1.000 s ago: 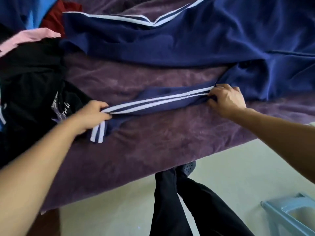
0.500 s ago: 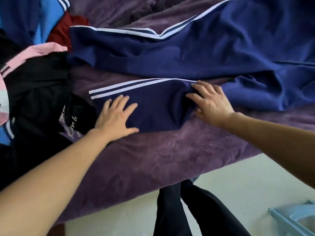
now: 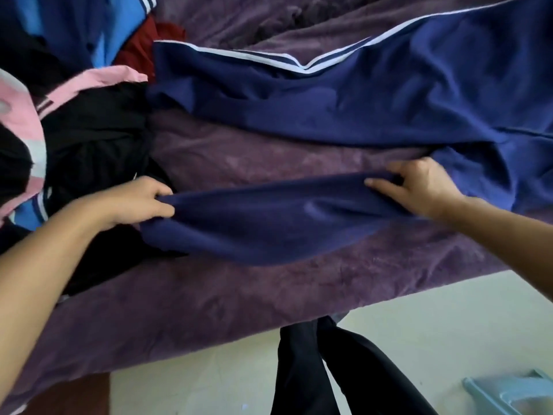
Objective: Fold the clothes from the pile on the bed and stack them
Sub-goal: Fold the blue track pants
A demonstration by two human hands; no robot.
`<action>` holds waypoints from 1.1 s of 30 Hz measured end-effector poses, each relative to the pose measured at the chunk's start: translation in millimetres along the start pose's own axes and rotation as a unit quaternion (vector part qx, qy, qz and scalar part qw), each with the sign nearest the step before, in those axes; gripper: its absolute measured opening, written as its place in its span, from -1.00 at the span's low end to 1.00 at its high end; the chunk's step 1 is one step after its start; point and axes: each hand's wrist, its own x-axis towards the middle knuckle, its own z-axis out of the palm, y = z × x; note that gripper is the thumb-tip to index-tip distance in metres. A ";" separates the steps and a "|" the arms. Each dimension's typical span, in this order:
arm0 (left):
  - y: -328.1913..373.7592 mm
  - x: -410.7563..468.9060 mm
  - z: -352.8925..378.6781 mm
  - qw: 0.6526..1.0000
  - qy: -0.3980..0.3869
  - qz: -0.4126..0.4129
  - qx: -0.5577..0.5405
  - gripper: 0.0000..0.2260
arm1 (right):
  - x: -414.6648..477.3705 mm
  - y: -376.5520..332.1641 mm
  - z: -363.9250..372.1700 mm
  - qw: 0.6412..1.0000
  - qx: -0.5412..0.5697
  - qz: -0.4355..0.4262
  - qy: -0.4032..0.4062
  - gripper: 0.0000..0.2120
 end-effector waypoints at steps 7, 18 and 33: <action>-0.3 13.5 13.3 0.927 0.350 -0.027 0.130 -0.79 | 47.5 -15.4 9.9 0.992 -0.037 0.021 0.121 -0.46; 150.1 14.4 194.7 0.864 0.169 0.377 0.287 -0.63 | -78.9 60.6 40.3 0.991 -0.050 0.127 0.014 -0.43; 305.3 58.6 259.7 0.855 0.223 0.205 0.421 -0.70 | -106.0 351.3 -91.5 0.930 -0.145 0.338 -0.012 -0.23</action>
